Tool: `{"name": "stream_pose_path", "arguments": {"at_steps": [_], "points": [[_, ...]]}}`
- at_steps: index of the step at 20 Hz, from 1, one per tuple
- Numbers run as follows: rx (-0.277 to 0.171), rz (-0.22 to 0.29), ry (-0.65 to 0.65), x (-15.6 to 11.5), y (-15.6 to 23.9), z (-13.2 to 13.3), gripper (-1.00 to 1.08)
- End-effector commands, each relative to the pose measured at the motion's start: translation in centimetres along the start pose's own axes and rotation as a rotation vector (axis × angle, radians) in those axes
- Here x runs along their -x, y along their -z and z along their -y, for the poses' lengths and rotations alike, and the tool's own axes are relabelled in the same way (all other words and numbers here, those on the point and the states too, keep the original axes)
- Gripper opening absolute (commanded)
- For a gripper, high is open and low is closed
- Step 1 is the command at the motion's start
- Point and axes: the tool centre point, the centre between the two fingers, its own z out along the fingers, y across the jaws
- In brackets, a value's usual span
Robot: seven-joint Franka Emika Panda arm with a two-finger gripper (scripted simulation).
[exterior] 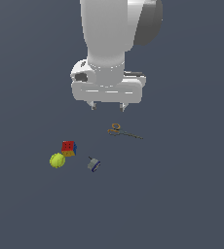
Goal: Pick up a designated object from a clutter of objects.
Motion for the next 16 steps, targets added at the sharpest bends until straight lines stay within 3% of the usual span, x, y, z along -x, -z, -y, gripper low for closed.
{"name": "stream_pose_path", "arguments": {"at_steps": [1,16], "points": [[0.0,0.0,0.0,0.0,0.0,0.0,1.0],[-0.034,-0.018,-0.041,-0.2,1.1,-1.1,1.0]]}}
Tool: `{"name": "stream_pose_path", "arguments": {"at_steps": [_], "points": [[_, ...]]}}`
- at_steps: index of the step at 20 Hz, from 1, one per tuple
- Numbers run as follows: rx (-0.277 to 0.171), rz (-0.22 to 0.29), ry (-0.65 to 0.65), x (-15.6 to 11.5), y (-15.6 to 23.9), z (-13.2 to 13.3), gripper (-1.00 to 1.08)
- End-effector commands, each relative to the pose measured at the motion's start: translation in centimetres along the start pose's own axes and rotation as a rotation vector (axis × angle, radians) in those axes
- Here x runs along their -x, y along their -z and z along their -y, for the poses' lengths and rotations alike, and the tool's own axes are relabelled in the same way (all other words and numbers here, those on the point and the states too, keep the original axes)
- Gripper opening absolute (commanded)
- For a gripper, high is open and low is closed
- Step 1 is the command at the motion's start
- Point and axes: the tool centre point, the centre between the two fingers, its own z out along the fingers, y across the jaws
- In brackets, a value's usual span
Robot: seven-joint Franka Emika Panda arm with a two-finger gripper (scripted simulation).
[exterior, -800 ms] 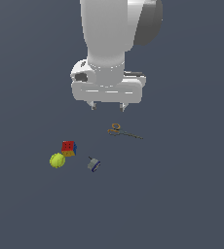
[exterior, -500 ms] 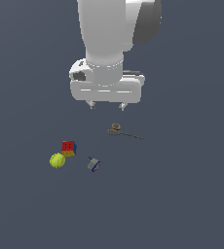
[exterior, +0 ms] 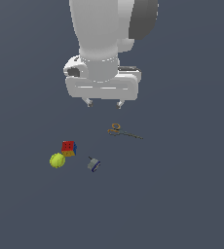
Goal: Pick up a designated object from a clutter of objects.
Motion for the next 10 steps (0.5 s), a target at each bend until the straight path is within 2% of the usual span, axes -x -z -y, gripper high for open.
{"name": "stream_pose_path", "arguments": {"at_steps": [1,10], "points": [[-0.002,0.002,-0.01,-0.1,-0.2,-0.1,1.0],[-0.027,0.011,-0.164,-1.2,-3.0,-1.7,1.0]]}}
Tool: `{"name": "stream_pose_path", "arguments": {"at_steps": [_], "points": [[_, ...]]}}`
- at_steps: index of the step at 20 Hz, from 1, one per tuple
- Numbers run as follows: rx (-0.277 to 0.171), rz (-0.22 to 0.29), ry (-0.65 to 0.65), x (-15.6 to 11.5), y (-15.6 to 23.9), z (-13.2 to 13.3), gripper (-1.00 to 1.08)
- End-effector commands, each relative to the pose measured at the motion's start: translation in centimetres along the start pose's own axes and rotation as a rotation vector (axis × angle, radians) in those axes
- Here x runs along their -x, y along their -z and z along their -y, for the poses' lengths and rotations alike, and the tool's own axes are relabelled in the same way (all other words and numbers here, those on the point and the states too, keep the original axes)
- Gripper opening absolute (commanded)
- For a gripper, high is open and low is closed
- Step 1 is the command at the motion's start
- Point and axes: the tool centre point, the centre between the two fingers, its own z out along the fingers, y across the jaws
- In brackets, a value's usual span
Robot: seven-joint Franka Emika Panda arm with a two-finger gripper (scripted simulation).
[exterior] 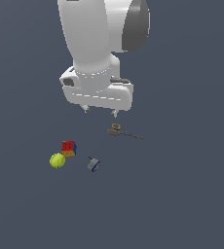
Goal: Pick up a designated object from a clutter of objects.
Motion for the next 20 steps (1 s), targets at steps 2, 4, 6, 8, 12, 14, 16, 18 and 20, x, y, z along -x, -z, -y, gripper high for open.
{"name": "stream_pose_path", "arguments": {"at_steps": [2,4,6,8,12,14,16,18,20], "points": [[-0.012,0.006,-0.092,-0.7,-1.6,-1.0,1.0],[-0.019,0.009,-0.159,-1.2,-2.8,-1.7,1.0],[-0.025,0.013,-0.234,-1.8,-4.1,-2.6,1.0],[-0.03,0.016,-0.319,-2.3,-5.6,-3.6,1.0],[-0.033,0.02,-0.493,-3.2,-8.6,-5.9,1.0],[-0.031,0.021,-0.581,-3.6,-10.1,-7.2,1.0],[-0.028,0.019,-0.668,-3.9,-11.6,-8.5,1.0],[-0.022,0.016,-0.756,-4.1,-13.0,-9.8,1.0],[-0.014,0.012,-0.843,-4.3,-14.4,-11.3,1.0]]}}
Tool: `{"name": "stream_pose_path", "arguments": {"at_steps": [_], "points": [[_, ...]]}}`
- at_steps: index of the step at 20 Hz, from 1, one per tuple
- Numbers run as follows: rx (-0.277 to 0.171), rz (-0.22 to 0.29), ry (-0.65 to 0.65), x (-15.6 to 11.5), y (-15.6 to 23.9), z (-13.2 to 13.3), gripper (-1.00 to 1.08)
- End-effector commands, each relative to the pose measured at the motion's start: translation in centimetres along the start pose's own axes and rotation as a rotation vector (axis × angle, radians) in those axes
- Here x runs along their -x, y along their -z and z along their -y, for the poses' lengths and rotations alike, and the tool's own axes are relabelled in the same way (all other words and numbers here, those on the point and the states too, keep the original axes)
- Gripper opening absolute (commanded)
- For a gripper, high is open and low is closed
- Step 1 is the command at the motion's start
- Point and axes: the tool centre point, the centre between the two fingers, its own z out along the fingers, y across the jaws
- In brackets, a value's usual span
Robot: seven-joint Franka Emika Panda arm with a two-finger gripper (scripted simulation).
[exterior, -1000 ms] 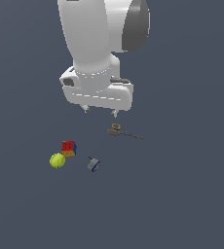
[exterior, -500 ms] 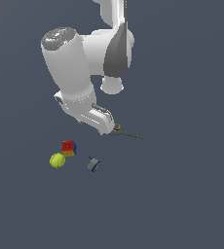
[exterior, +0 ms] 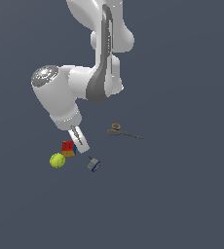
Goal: Pick up a designated object from a clutter of objects.
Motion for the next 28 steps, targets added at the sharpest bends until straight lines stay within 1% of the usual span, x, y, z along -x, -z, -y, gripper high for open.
{"name": "stream_pose_path", "arguments": {"at_steps": [1,7,13,17,23,28], "points": [[0.005,-0.011,-0.109,-1.4,-1.7,-1.2,1.0],[0.018,-0.041,-0.31,-4.0,-4.7,-3.7,1.0],[0.027,-0.065,-0.428,-5.6,-6.3,-5.4,1.0],[0.029,-0.074,-0.463,-6.0,-6.8,-6.0,1.0],[0.03,-0.073,-0.461,-6.0,-7.1,-6.0,1.0],[0.03,-0.073,-0.464,-6.1,-8.9,-6.2,1.0]]}}
